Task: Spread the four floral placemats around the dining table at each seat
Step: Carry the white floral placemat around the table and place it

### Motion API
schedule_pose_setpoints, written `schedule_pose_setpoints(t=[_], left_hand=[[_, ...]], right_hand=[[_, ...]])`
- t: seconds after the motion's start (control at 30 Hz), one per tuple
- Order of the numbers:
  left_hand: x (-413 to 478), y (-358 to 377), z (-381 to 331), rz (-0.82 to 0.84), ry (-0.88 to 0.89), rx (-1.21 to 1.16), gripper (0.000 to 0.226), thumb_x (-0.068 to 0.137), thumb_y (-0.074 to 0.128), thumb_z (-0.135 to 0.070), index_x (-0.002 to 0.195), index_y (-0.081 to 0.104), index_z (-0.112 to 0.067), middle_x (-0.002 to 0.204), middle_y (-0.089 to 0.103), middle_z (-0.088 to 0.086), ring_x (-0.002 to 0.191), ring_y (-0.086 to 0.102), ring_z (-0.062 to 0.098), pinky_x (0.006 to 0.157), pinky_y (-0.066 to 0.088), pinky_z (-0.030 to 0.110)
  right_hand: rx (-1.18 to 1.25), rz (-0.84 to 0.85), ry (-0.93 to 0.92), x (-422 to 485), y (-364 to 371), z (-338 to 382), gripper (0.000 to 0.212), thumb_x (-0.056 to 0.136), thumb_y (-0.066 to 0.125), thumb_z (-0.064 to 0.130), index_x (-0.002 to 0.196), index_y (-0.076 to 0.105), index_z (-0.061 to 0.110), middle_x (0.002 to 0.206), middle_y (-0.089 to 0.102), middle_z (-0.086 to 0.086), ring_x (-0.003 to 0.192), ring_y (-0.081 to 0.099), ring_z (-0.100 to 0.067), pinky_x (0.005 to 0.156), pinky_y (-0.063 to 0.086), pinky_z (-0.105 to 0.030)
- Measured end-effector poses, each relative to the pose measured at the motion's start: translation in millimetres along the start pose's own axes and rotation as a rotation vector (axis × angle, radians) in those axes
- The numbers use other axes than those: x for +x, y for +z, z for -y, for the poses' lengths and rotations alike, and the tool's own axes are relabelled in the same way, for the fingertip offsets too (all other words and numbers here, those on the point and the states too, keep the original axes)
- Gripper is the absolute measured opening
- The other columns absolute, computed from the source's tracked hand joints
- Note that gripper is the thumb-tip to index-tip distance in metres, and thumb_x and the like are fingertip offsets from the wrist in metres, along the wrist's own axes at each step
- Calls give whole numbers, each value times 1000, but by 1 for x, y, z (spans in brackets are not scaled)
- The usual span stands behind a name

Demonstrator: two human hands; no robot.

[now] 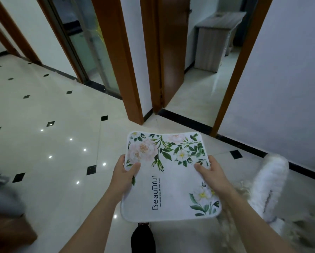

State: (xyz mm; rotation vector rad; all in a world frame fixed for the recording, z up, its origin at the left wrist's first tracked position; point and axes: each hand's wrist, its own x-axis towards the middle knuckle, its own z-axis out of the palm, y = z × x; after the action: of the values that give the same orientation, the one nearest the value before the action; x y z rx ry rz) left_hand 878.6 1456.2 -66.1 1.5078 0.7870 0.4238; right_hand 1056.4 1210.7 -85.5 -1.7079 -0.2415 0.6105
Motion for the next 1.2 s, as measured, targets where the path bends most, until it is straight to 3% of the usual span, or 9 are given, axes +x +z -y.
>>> schedule_pose_setpoints(t=[0.23, 0.37, 0.5, 0.67, 0.8, 0.9, 1.03, 1.2], left_hand=[[154, 11, -20, 169, -61, -54, 23, 89, 72, -16, 95, 67, -37, 99, 78, -2, 86, 77, 20, 68, 63, 37], [230, 23, -39, 283, -85, -65, 22, 80, 75, -25, 94, 67, -40, 99, 78, -1, 84, 78, 23, 63, 62, 36], [287, 54, -51, 400, -97, -44, 24, 85, 74, -18, 92, 67, -39, 98, 79, -1, 84, 77, 23, 62, 61, 35], [335, 116, -69, 541, -110, -52, 24, 91, 70, -8, 108, 64, -24, 104, 78, 5, 88, 77, 26, 66, 63, 39], [364, 174, -84, 652, -116, -26, 27, 92, 68, -7, 115, 60, -18, 108, 77, 8, 93, 76, 31, 77, 62, 51], [386, 226, -95, 724, -115, -30, 29, 93, 66, -2, 118, 59, -15, 111, 75, 10, 97, 75, 32, 80, 61, 51], [417, 309, -109, 794, -127, -33, 29, 92, 66, 1, 117, 59, -13, 109, 76, 9, 94, 76, 28, 68, 62, 38], [446, 423, -128, 875, -168, -4, 32, 92, 67, -1, 119, 61, -15, 110, 77, 7, 97, 75, 28, 71, 62, 39]], right_hand=[[32, -172, 35, 101, 25, 30, 21, 91, 69, 23, 105, 56, 31, 100, 74, 9, 77, 75, -8, 55, 57, -19], [66, -254, 83, 143, 34, 51, 23, 91, 69, 21, 107, 54, 28, 100, 74, 4, 76, 76, -14, 54, 58, -24], [102, -369, 116, 167, 21, 61, 25, 90, 71, 23, 108, 55, 28, 103, 75, -1, 80, 76, -17, 58, 61, -31], [112, -516, 133, 188, -10, 59, 26, 89, 71, 27, 109, 55, 29, 107, 72, 0, 82, 76, -14, 61, 62, -31], [122, -629, 134, 204, -45, 56, 20, 90, 70, 26, 105, 56, 27, 103, 73, 0, 74, 74, -8, 52, 56, -20], [163, -686, 130, 223, -79, 53, 20, 90, 70, 26, 104, 57, 27, 104, 74, -2, 78, 76, -15, 58, 60, -28], [239, -753, 116, 257, -137, 46, 23, 90, 71, 24, 108, 57, 24, 106, 74, -4, 86, 76, -23, 73, 63, -46], [352, -819, 136, 294, -224, 39, 27, 89, 72, 22, 111, 57, 21, 109, 75, -8, 89, 75, -28, 79, 61, -55]])
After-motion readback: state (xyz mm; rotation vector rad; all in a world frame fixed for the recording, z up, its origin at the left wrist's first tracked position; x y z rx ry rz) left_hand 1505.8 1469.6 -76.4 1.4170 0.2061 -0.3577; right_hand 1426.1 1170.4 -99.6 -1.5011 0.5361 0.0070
